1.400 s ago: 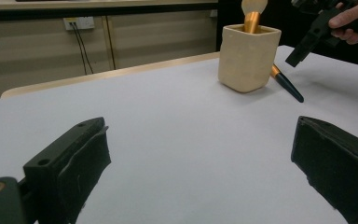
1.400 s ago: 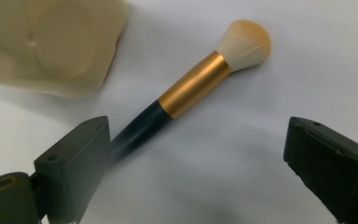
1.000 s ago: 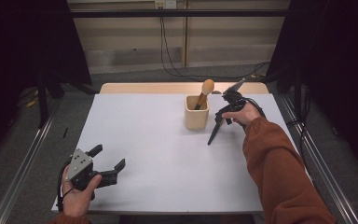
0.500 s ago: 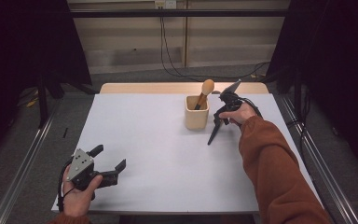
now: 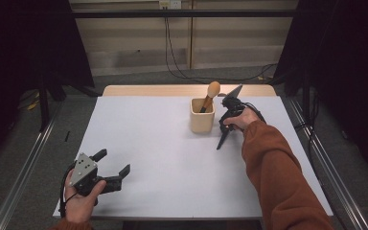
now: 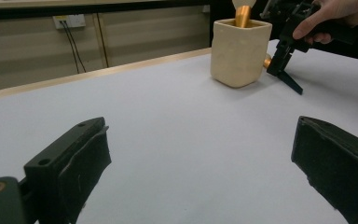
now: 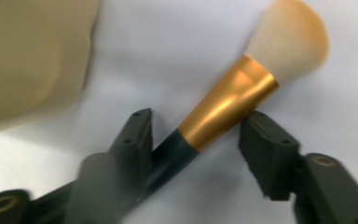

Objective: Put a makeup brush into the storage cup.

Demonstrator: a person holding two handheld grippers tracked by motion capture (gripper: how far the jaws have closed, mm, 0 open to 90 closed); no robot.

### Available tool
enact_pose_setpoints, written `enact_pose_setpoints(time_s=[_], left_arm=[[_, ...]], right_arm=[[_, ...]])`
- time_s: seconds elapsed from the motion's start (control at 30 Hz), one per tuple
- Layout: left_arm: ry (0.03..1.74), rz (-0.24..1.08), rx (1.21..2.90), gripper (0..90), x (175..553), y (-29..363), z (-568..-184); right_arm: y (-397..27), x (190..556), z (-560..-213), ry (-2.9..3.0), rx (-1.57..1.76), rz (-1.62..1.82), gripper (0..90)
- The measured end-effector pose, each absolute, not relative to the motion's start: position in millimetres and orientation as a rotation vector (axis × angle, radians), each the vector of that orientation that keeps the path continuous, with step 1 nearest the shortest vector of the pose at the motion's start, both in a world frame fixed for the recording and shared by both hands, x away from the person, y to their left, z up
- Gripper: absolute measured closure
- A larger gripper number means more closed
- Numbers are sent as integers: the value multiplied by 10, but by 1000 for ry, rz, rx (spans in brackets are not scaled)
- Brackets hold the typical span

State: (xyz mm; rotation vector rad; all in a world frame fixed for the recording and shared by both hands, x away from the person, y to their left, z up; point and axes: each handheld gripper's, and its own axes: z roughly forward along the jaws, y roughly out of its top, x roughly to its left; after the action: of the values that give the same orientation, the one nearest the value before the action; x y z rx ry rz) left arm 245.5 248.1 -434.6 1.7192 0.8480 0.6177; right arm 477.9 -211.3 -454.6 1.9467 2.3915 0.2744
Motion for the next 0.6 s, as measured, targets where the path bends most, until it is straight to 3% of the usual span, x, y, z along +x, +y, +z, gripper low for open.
enact_pose_setpoints(time_s=[0.4, 0.6], left_arm=[[849, 617, 1717, 39, 2448, 2481, -4348], [846, 617, 1722, 38, 2444, 2481, -4347]], right_arm=[[-2207, 4794, -4531, 2379, 1945, 230, 733], [-2194, 4812, -4528, 2412, 1909, 200, 748]])
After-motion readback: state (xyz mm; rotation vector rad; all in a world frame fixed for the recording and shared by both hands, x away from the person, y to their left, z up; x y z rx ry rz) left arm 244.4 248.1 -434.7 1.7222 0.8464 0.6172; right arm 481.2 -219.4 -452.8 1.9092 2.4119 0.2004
